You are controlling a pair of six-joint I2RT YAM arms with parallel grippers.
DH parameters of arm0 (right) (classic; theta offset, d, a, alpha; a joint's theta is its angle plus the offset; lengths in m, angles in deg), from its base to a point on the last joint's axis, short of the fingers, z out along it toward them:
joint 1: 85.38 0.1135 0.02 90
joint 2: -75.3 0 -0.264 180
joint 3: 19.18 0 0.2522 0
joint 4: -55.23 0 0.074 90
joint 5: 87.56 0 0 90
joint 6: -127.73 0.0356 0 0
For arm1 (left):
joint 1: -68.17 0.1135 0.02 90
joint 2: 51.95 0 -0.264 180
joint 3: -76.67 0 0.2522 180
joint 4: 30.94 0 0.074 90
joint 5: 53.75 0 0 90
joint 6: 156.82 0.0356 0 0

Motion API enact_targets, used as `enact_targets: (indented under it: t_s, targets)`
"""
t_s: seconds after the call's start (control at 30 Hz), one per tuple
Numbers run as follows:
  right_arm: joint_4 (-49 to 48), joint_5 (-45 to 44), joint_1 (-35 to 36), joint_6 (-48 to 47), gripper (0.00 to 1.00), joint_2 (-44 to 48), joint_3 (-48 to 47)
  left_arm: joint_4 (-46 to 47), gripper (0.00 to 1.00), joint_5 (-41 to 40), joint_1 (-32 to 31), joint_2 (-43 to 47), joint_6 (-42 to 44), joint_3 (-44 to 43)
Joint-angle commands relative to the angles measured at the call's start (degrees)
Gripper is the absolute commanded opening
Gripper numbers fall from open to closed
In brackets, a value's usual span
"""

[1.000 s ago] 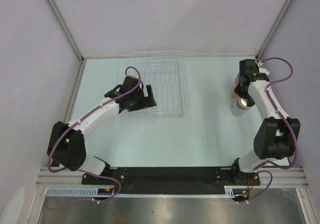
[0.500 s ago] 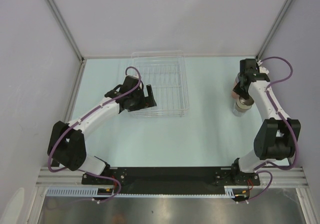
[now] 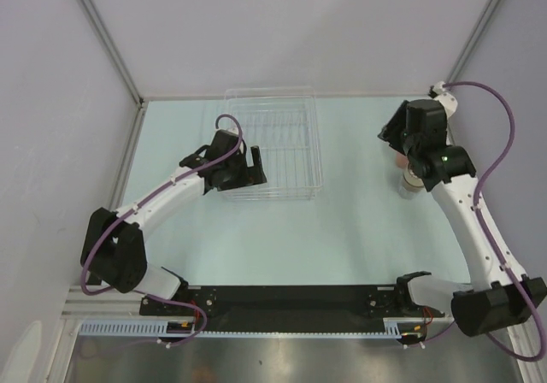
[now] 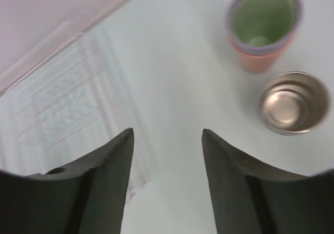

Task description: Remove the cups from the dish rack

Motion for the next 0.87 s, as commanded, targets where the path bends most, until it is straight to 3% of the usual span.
enact_targets:
  t_s: [0.0,0.2,0.23,0.37,0.57,0.83]
  targets:
    - [-2.40,-2.91,14.64,-3.39,0.68,3.70,-2.74,-2.18,1.00,-5.44,-1.06,3.65,2.88,-2.27]
    - [0.15,-19.69,36.29,-2.25,0.86,5.03,0.33,-4.99,1.00,-13.80,-5.80,7.69,4.81,-1.57]
    - [0.32,-21.45,41.36,-1.64,0.87,5.03,2.08,-5.35,1.00,-16.42,-6.51,9.00,4.91,-1.48]
    - [1.46,-27.35,50.09,2.31,0.89,4.15,6.31,-8.07,1.00,-22.32,-10.73,12.95,5.08,-1.13]
    - [-1.34,-29.73,58.37,6.36,0.89,3.10,11.59,-10.01,1.00,-26.01,-13.98,23.32,4.03,3.35]
    - [-4.95,-28.67,59.96,2.95,0.89,-0.16,9.66,-16.95,1.00,-32.17,-17.23,26.59,1.57,4.76]
